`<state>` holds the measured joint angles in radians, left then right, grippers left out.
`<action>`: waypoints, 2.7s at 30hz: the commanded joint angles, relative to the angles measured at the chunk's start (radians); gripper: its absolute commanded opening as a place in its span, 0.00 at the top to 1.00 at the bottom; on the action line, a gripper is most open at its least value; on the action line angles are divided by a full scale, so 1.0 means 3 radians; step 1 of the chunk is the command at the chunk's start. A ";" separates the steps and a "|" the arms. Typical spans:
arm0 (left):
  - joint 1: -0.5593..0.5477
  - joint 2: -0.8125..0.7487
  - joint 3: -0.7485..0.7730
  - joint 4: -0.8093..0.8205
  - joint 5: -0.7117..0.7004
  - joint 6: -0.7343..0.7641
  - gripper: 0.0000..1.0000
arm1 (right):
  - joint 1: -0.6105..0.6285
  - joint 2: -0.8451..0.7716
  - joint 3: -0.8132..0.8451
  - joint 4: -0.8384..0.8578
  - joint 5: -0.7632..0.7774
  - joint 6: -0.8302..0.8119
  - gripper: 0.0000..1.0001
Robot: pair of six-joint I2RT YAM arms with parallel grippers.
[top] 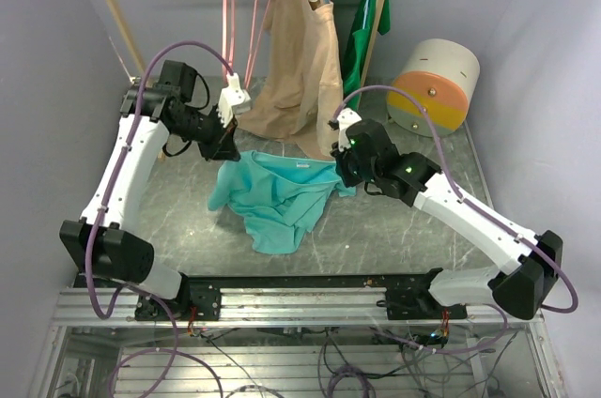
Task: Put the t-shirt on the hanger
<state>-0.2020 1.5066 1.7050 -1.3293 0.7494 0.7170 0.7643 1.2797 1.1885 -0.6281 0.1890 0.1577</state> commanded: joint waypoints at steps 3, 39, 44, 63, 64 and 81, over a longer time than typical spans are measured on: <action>-0.0051 -0.0226 -0.0430 0.0482 0.0168 -0.0331 0.92 | -0.0011 -0.0055 0.0065 0.0067 -0.0167 0.0053 0.97; -0.0114 -0.0544 -0.0948 0.0589 0.0011 -0.0388 0.92 | -0.0006 0.1418 0.2459 0.1787 0.0101 0.0098 0.40; -0.0114 -0.0603 -0.0994 0.0653 0.0018 -0.0454 0.92 | -0.0003 0.1713 0.2666 0.2026 0.0122 0.0217 0.39; -0.0114 -0.0551 -0.0905 0.0754 0.0112 -0.0472 0.92 | -0.0003 0.2354 0.3168 0.2291 0.0119 0.0218 0.39; -0.0114 -0.0548 -0.0903 0.0756 0.0114 -0.0471 0.92 | -0.0005 0.2374 0.3175 0.2311 0.0121 0.0222 0.39; -0.0114 -0.0579 -0.1023 0.0875 0.0136 -0.0525 0.92 | 0.0004 0.2321 0.3113 0.2050 0.0571 0.0052 0.42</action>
<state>-0.2272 1.3434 1.4105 -1.1015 0.7563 0.5682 0.7631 2.0289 2.1433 0.0082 0.2916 0.2054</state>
